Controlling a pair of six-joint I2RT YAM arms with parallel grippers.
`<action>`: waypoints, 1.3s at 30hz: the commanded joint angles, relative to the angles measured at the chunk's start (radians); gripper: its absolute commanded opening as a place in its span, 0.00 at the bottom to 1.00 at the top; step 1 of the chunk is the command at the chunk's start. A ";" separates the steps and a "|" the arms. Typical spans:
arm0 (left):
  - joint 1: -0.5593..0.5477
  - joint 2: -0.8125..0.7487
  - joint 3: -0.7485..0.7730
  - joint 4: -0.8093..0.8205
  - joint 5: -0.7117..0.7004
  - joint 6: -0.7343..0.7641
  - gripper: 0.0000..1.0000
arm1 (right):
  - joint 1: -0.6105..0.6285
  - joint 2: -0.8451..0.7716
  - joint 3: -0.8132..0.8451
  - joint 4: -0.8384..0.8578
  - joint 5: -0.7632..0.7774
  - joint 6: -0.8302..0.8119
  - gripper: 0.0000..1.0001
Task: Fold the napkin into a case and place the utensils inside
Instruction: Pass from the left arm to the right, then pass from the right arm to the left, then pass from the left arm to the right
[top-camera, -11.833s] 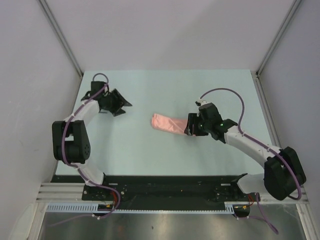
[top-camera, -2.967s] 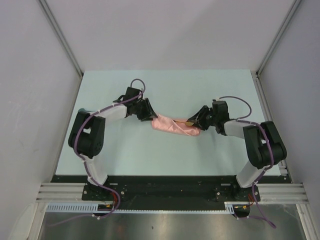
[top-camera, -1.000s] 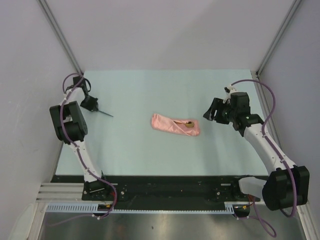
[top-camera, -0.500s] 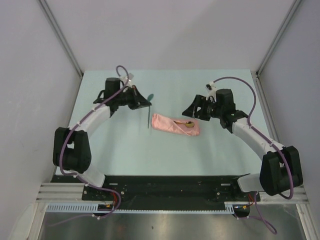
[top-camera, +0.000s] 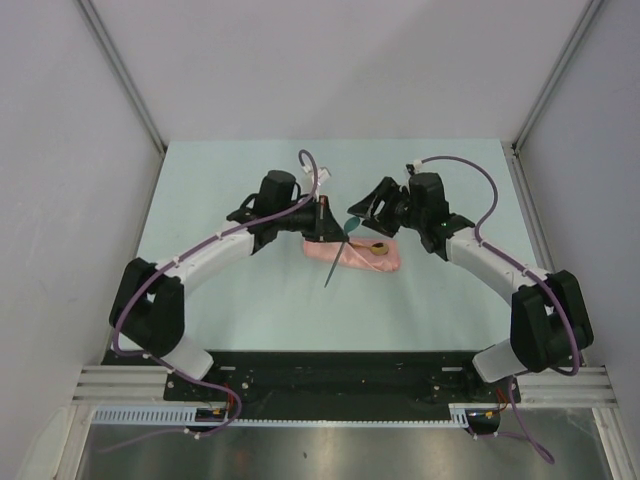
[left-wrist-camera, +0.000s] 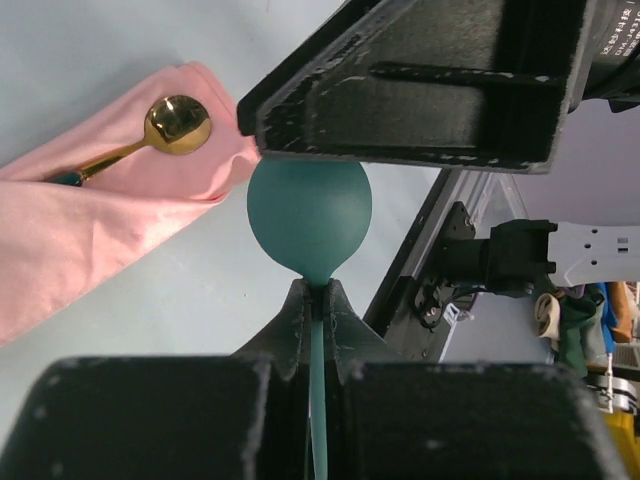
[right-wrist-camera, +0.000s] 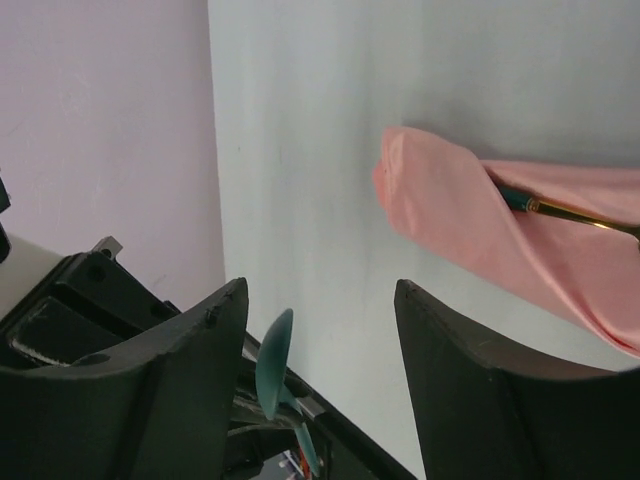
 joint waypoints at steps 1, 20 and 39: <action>-0.024 0.002 0.001 0.056 -0.053 0.038 0.00 | 0.027 0.020 0.012 0.068 0.038 0.073 0.61; -0.270 -0.070 -0.023 -0.142 -0.676 0.179 0.68 | -0.037 -0.092 -0.159 0.051 0.060 0.508 0.00; -0.014 -0.072 -0.118 0.054 0.327 -0.079 0.00 | -0.300 -0.209 -0.195 0.231 -0.385 -0.382 0.78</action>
